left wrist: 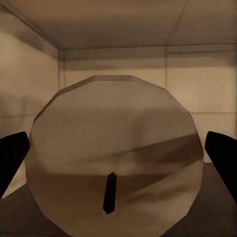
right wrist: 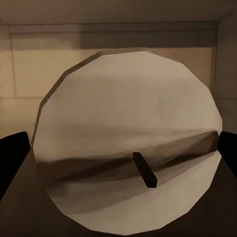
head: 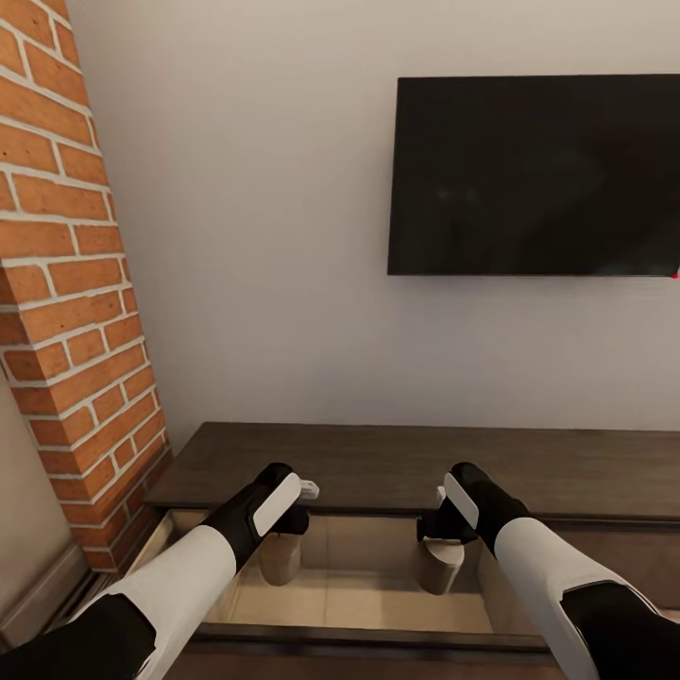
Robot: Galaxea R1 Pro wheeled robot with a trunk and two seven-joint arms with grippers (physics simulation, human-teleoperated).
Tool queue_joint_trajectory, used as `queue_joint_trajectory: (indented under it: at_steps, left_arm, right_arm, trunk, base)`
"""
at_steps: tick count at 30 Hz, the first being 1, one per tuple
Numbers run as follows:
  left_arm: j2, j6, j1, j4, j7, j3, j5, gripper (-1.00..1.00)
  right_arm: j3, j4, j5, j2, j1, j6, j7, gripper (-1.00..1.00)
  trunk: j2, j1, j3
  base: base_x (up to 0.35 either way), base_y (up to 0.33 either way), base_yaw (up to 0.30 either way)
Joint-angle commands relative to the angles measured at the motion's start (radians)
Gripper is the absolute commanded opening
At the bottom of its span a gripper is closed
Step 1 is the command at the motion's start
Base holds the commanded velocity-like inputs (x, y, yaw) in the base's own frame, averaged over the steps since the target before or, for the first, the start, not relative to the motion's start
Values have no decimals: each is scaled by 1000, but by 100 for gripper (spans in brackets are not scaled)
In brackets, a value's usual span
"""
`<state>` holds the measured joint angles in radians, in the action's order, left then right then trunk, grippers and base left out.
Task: Place each of the two pumpkins and all three candles from the living room inside a cabinet in the living room (use any cabinet), then make sure every cabinet is closed, and position the cauldron so it is next to a table in the living room.
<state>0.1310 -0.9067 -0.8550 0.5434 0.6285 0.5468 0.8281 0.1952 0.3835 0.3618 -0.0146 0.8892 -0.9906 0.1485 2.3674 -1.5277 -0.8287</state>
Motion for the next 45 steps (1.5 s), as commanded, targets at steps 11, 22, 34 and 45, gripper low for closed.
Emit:
queue_joint_trajectory:
  at_steps: [11,22,34,45]
  left_arm:
    - [-1,-1,-1,1,10,5,9,-100]
    - [-1,-1,-1,1,11,5,8,-100]
    - [-1,-1,-1,2,11,5,8,-100]
    - [-1,0,-1,4,11,5,8,-100]
  right_arm:
    - [7,2,11,-1,0,-3,8,-100]
    - [7,2,12,-1,0,-3,7,-100]
    - [7,2,12,-1,0,-3,7,-100]
    - [6,2,12,-1,0,-3,7,-100]
  trunk:
    - [1,0,-1]
    - [1,0,-1]
    - [1,0,-1]
    - [1,0,-1]
  base:
    - [63,0,0]
    - [57,0,0]
    - [65,0,0]
    - [5,0,0]
